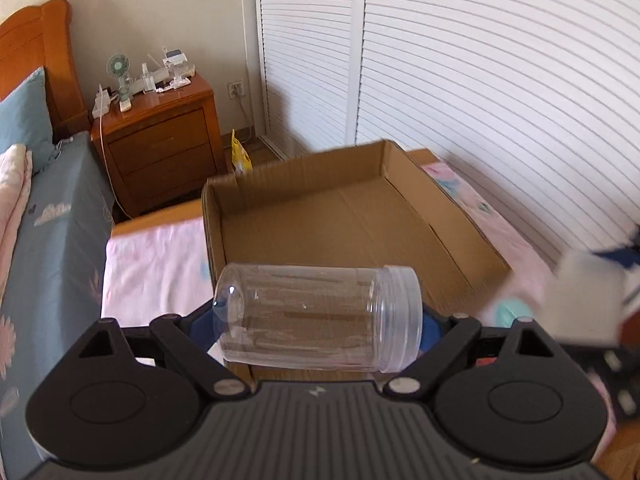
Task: Organize rigid objects
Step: 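Drop the clear jar into the box with the left gripper while the right drops the white bottle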
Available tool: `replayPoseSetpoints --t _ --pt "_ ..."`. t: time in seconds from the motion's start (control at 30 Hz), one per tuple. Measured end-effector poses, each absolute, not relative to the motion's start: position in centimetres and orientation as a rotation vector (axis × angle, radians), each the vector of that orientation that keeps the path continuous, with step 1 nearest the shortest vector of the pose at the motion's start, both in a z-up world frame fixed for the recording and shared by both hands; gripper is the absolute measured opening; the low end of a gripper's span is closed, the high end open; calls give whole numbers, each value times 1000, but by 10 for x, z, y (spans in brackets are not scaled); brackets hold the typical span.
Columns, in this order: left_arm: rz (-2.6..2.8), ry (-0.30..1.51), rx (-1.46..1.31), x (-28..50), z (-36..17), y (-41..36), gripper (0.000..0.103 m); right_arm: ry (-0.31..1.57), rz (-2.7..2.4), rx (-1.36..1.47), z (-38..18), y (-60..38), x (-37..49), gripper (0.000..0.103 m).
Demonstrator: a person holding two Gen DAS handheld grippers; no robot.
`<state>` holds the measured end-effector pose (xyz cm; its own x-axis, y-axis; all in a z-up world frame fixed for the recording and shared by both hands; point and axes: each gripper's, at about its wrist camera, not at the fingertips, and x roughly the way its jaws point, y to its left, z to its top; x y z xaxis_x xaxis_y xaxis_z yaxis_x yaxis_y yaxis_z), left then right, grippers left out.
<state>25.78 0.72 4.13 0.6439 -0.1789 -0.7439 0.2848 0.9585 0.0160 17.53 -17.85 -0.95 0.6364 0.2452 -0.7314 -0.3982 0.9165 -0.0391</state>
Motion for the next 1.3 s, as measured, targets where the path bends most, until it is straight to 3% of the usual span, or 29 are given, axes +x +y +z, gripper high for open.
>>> replayPoseSetpoints --t 0.4,1.07,1.3 --pt "-111 880 138 356 8 0 93 791 333 -189 -1 -185 190 87" --pt "-167 778 96 256 47 28 100 778 332 -199 6 -154 240 87" --pt "-125 779 111 208 35 38 102 795 317 -176 -2 -141 283 87"
